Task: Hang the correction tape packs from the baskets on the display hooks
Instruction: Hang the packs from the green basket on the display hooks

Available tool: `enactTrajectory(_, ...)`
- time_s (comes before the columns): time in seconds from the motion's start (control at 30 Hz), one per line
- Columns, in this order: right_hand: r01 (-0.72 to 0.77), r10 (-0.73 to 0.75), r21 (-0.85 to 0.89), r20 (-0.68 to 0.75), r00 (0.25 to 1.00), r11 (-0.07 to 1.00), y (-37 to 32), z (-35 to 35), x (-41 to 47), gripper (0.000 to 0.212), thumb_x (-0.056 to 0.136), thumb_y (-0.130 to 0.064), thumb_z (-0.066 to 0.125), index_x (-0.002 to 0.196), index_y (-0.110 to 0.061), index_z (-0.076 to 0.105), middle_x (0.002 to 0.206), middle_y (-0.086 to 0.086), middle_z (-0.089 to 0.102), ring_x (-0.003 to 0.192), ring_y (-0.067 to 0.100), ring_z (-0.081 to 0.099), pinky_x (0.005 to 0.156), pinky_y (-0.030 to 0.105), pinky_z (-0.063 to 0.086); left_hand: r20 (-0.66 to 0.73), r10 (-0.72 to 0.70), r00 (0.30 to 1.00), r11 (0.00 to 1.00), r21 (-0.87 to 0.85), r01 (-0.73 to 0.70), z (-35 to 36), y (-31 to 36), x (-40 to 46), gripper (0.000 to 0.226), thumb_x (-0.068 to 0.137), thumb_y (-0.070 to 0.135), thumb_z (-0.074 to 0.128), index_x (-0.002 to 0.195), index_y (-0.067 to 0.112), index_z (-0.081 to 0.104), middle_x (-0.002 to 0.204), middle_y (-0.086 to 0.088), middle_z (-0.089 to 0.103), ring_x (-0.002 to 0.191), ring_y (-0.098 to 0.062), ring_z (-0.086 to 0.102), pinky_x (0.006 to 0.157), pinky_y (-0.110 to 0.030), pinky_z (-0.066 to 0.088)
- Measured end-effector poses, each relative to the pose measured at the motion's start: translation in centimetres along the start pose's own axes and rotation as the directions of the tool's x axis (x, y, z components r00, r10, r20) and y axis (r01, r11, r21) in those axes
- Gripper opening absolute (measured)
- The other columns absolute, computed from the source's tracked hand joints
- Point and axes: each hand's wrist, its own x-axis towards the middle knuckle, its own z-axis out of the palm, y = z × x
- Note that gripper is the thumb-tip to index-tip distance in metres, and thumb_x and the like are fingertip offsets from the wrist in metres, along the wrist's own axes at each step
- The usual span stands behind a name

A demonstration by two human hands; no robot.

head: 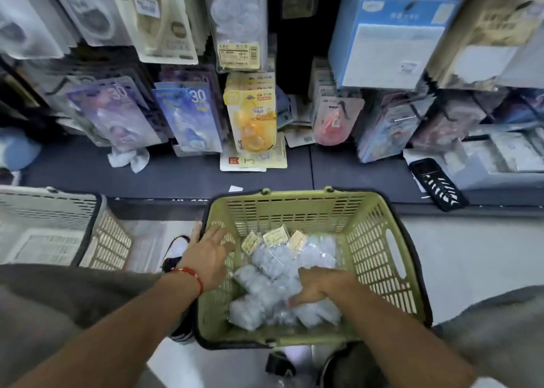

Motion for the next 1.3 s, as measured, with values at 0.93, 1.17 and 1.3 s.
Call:
enactTrajectory(0.93,0.298,-0.135,0.464,-0.351,0.926,0.834,-2.4,0.5,3.1,0.041,0.103,-0.039,0.064,0.141,-0.022,0.061,0.14,0.009,0.065,0.118,0.027,0.065,0.094,0.034,0.054,0.209,-0.472,0.856,-0.325,-0.944,0.051,0.0,3.8,-1.6,0.011,0.107,0.019,0.058,0.117,0.023,0.06,0.113,-0.009,0.074,0.097,-0.03,0.076,0.086,-0.057,0.063)
enactTrajectory(1.17,0.204,-0.161,0.216,-0.202,0.966,0.955,-4.9,5.0,5.4,0.042,0.109,-0.039,0.047,0.14,-0.012,0.051,0.134,0.016,0.061,0.114,0.031,0.063,0.094,0.038,0.049,0.275,-0.475,0.836,-0.5,-0.866,0.001,0.8,2.4,-2.7,0.011,0.103,0.013,0.065,0.107,0.022,0.06,0.083,-0.004,0.08,0.068,-0.022,0.08,0.052,-0.038,0.061)
enactTrajectory(1.3,0.14,0.057,0.81,-0.209,0.976,0.569,-1.6,2.8,4.1,0.027,0.111,-0.022,0.042,0.112,-0.004,0.061,0.1,0.018,0.073,0.085,0.031,0.075,0.088,0.05,0.063,0.324,-0.477,0.817,-0.547,-0.837,0.013,0.4,2.3,-2.4,0.011,0.1,0.014,0.064,0.102,0.024,0.06,0.093,-0.01,0.077,0.07,-0.031,0.079,0.063,-0.052,0.065)
